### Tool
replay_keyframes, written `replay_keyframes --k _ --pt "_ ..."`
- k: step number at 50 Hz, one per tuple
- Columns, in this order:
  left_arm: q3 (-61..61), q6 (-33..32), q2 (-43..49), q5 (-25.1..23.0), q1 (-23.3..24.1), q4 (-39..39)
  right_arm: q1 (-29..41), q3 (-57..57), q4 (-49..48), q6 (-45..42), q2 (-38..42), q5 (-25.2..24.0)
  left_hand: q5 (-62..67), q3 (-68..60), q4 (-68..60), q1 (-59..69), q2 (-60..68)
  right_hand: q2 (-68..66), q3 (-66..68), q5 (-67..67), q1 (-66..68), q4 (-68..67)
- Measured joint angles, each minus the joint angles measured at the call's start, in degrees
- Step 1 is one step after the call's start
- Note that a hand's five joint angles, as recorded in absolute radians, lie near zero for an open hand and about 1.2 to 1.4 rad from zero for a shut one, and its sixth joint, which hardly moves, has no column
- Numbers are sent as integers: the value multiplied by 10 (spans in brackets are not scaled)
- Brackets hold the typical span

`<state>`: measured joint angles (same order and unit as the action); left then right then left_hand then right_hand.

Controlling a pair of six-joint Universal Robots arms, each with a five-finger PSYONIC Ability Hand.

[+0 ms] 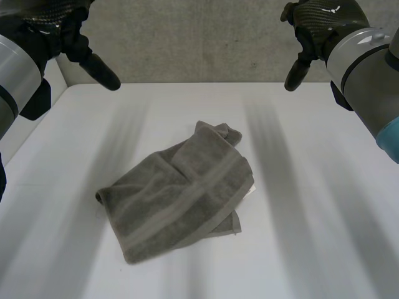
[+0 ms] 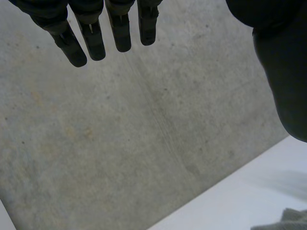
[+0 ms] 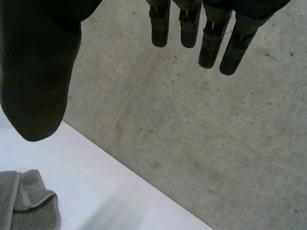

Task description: Fold the towel.

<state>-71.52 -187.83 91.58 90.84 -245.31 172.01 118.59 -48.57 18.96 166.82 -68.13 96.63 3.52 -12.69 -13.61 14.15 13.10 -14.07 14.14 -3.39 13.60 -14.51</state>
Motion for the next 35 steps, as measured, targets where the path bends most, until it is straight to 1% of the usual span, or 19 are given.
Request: replay_keyframes --k 6,11,14,18,20,23,26,30,35 --pt "20 1 21 4 0 -46 -2 -10 -1 3 -3 13 0 0 0 0 0 0 0 0 0 0" --pt "27 6 32 9 0 -69 -2 -22 -2 7 -10 13 0 0 0 0 0 0 0 0 0 0" --pt "24 15 35 11 0 -74 -5 -41 -5 12 -22 2 0 0 0 0 0 0 0 0 0 0" --pt "12 32 33 12 0 -75 -22 -78 -10 20 -46 -26 0 0 0 0 0 0 0 0 0 0" --pt "-5 43 29 12 -1 -72 -43 -115 -20 28 -69 -53 0 0 0 0 0 0 0 0 0 0" --pt "-26 53 20 11 -1 -63 -68 -159 -39 38 -96 -77 0 0 0 0 0 0 0 0 0 0" --pt "-60 65 3 10 -2 -39 -95 -214 -77 47 -131 -97 0 0 0 0 0 0 0 0 0 0" --pt "-95 73 -14 9 -2 -2 -109 -258 -117 49 -157 -107 0 0 0 0 0 0 0 0 0 0" --pt "-120 76 -24 10 -3 32 -109 -271 -135 49 -167 -108 0 0 0 0 0 0 0 0 0 0"
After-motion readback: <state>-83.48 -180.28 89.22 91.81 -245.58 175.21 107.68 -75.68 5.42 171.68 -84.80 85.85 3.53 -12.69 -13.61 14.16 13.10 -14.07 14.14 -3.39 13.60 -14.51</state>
